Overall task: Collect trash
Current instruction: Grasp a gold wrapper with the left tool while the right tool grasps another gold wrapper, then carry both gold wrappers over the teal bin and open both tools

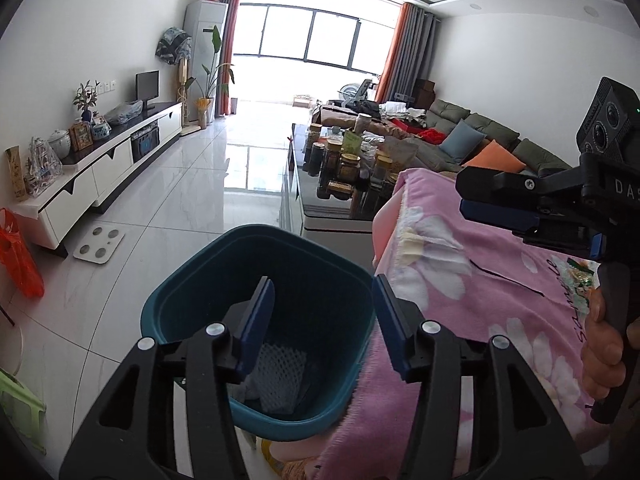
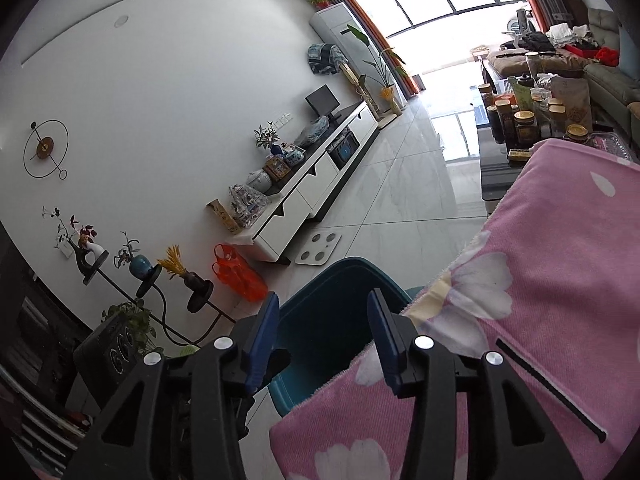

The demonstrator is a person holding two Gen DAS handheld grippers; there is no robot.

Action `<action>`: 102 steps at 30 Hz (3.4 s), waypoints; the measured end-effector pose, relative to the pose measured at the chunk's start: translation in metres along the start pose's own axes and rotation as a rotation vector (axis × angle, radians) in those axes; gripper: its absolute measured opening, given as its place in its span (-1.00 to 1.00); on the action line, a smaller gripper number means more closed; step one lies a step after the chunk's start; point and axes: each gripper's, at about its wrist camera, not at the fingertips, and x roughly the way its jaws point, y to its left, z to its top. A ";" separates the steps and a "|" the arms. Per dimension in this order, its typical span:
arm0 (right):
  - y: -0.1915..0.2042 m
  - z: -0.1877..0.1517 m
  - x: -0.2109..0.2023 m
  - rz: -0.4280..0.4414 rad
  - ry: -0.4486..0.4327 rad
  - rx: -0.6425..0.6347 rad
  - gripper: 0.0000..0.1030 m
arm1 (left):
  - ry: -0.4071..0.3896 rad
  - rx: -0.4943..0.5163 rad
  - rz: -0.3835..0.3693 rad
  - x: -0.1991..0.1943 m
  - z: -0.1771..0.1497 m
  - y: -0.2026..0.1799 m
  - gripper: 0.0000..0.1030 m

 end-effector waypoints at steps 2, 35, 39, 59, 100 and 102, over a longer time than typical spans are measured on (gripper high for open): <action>0.000 -0.005 -0.028 -0.012 -0.038 -0.032 -0.02 | -0.025 0.030 -0.047 -0.012 0.001 -0.020 0.09; -0.143 -0.197 -0.305 -0.487 -0.166 0.241 0.01 | 0.348 0.323 -0.735 0.007 -0.088 -0.315 0.06; -0.144 -0.205 -0.299 -0.459 -0.134 0.232 0.01 | 0.395 0.282 -0.742 0.020 -0.087 -0.315 -0.23; -0.139 -0.199 -0.271 -0.401 -0.096 0.198 -0.60 | 0.332 0.275 -0.693 0.000 -0.079 -0.274 -0.96; -0.095 -0.160 -0.225 -0.251 -0.093 0.088 -0.60 | 0.182 0.209 -0.541 -0.029 -0.047 -0.183 -0.96; -0.091 -0.149 -0.214 -0.231 -0.093 0.067 -0.60 | 0.169 0.204 -0.523 -0.032 -0.043 -0.175 -0.96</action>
